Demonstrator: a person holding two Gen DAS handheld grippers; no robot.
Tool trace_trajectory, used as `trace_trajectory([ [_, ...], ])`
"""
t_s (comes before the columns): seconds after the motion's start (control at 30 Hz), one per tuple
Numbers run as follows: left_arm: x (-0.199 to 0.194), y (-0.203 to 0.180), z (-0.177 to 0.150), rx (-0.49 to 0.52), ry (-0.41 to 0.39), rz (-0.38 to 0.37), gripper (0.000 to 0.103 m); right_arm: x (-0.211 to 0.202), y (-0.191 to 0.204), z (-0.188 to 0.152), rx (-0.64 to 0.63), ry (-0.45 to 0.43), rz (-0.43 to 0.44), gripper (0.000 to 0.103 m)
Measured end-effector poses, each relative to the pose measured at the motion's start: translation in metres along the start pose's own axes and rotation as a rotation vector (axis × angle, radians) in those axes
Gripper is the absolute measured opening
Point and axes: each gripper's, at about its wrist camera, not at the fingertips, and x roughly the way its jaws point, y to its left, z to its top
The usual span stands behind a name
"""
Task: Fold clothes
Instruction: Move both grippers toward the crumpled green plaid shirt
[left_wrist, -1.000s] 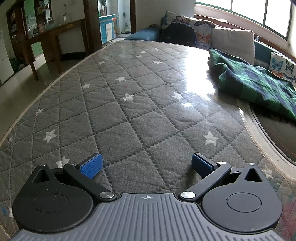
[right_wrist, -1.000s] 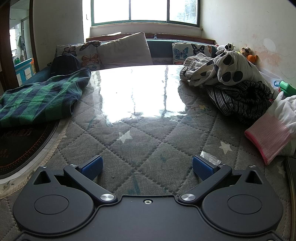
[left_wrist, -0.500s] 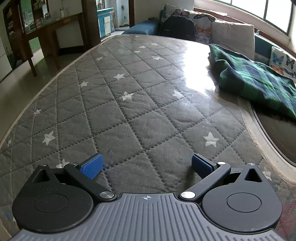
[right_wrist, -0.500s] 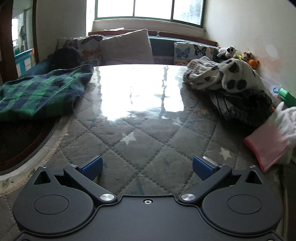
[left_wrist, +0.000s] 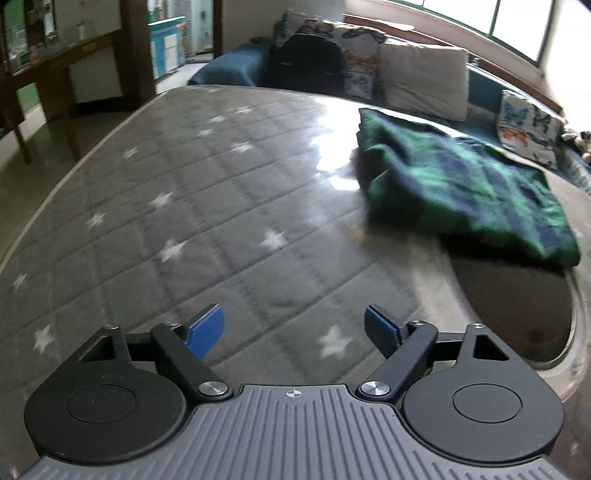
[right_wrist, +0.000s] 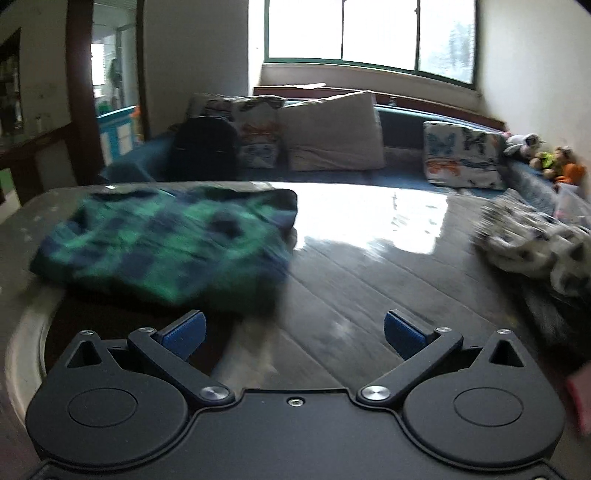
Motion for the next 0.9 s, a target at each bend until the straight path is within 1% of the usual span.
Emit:
trace_trajectory([
  [0.13, 0.007, -0.01, 0.02, 0.006, 0.005, -0.015, 0.081, 0.019, 0.016, 0.027, -0.033, -0.003, 0.011, 0.103],
  [0.3, 0.028, -0.017, 0.055, -0.021, 0.036, -0.028, 0.081, 0.046, 0.02, 0.052, -0.017, 0.017, 0.011, 0.103],
  [0.43, 0.048, -0.026, 0.085, -0.033, 0.038, -0.028, 0.08, 0.071, 0.015, 0.067, 0.025, 0.042, 0.011, 0.096],
  [0.5, 0.063, -0.03, 0.098, -0.035, 0.044, -0.028, 0.08, 0.085, 0.012, 0.072, 0.037, 0.054, -0.003, 0.096],
  [0.57, 0.081, -0.034, 0.113, -0.048, 0.068, -0.037, 0.08, 0.098, 0.01, 0.077, 0.04, 0.061, -0.019, 0.095],
  [0.67, 0.104, -0.037, 0.129, -0.063, 0.092, -0.025, 0.08, 0.12, 0.006, 0.087, 0.049, 0.069, -0.035, 0.095],
  [0.73, 0.119, -0.041, 0.136, -0.056, 0.103, -0.016, 0.079, 0.14, 0.001, 0.095, 0.081, 0.085, -0.041, 0.094],
  [0.77, 0.124, -0.043, 0.14, -0.055, 0.107, -0.014, 0.079, 0.147, 0.0, 0.097, 0.092, 0.093, -0.041, 0.093],
  [0.83, 0.137, -0.046, 0.149, -0.053, 0.118, -0.013, 0.075, 0.162, -0.004, 0.101, 0.119, 0.115, -0.035, 0.083],
  [0.9, 0.146, -0.046, 0.156, -0.065, 0.129, -0.019, 0.075, 0.177, -0.008, 0.101, 0.154, 0.139, -0.018, 0.078],
])
